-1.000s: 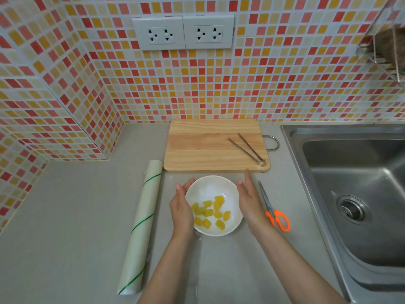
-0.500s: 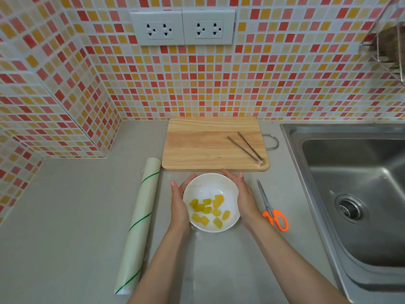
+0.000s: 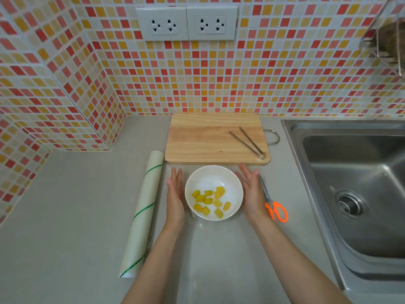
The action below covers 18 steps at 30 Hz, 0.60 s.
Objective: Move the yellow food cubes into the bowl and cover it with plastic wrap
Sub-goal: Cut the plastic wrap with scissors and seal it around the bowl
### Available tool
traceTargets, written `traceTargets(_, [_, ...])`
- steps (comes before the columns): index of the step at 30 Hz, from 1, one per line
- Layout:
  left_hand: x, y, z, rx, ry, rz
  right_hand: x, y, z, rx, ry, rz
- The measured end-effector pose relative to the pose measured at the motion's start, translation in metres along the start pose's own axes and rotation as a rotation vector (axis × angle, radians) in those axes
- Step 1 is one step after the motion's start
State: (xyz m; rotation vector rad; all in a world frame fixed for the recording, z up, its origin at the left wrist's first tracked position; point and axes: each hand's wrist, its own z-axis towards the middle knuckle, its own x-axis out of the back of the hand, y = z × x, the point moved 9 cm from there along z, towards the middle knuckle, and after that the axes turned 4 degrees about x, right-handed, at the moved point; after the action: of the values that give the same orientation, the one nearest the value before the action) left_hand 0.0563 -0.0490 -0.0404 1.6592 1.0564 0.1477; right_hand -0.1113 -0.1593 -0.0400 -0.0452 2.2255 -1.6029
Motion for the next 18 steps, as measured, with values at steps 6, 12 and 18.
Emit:
traceTargets(6, [-0.004, -0.031, -0.019, 0.029, 0.178, -0.047, -0.007, 0.019, -0.021, 0.029, 0.131, 0.045])
traceTargets(12, [-0.009, -0.032, -0.011, 0.017, 0.209, -0.051, -0.001, 0.019, -0.023, 0.079, 0.259, 0.103])
traceTargets(18, [-0.020, -0.026, 0.004, 0.073, 0.075, 0.020, 0.001, 0.014, -0.028, 0.102, 0.307, 0.078])
